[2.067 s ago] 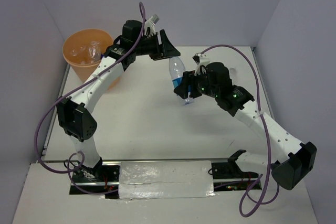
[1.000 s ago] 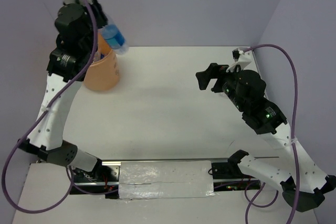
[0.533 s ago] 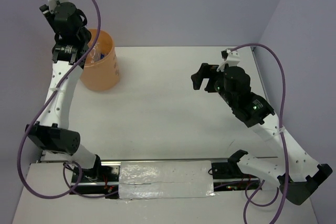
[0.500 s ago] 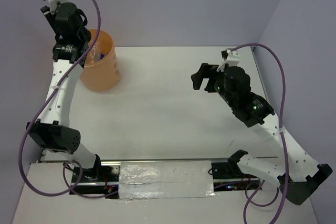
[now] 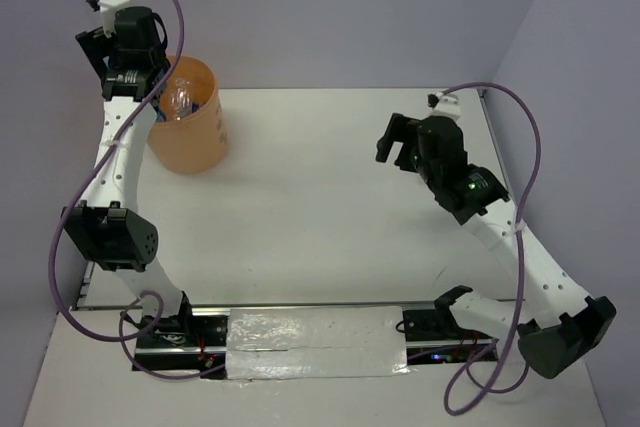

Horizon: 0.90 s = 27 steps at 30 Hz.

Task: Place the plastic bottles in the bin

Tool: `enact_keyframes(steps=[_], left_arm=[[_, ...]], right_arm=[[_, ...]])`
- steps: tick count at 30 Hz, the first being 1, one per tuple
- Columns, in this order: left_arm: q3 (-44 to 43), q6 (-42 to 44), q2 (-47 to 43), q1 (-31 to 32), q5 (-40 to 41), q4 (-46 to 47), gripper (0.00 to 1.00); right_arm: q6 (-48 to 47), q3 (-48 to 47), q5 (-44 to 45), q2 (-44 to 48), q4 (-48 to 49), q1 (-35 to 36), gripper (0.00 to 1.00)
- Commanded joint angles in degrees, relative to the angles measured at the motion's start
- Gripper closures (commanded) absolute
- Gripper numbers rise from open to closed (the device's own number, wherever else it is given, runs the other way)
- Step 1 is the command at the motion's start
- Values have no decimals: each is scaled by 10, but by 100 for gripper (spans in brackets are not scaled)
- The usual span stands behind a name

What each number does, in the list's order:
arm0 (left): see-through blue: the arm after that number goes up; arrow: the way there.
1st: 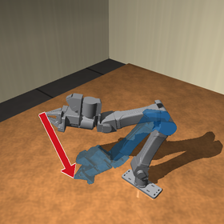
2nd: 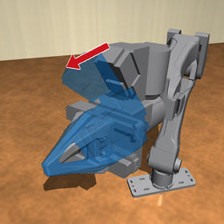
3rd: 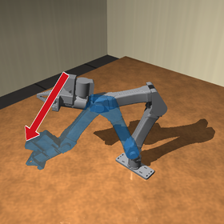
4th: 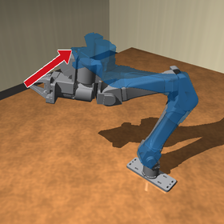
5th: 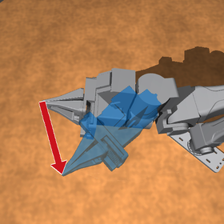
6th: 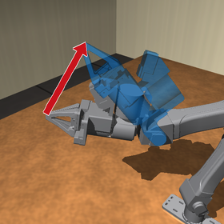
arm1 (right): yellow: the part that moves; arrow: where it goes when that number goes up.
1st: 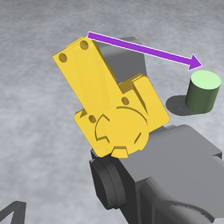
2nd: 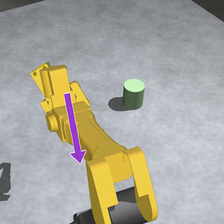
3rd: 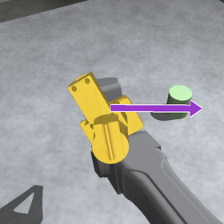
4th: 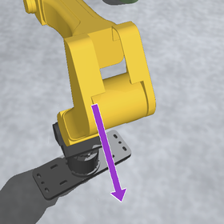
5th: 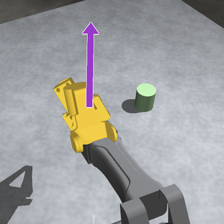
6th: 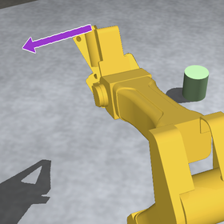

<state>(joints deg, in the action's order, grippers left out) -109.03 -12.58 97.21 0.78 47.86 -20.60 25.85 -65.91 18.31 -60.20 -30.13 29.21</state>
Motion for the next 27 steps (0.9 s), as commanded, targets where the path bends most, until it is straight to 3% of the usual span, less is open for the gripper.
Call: enact_keyframes(steps=[1, 4, 11, 18, 27], left_arm=[[-95, -14, 10, 10, -48, -67, 1], [-171, 20, 23, 54, -62, -102, 1], [-244, 70, 73, 221, -29, -160, 1], [-181, -21, 72, 255, -166, -188, 1], [-182, -46, 24, 260, -196, -223, 1]], right_arm=[[42, 13, 9, -18, -24, -82, 0], [60, 26, -23, -46, -20, -163, 0], [90, -11, -17, -165, -17, -236, 0], [89, -7, -36, -234, 15, -279, 0], [76, 15, -59, -255, 40, -279, 0]])
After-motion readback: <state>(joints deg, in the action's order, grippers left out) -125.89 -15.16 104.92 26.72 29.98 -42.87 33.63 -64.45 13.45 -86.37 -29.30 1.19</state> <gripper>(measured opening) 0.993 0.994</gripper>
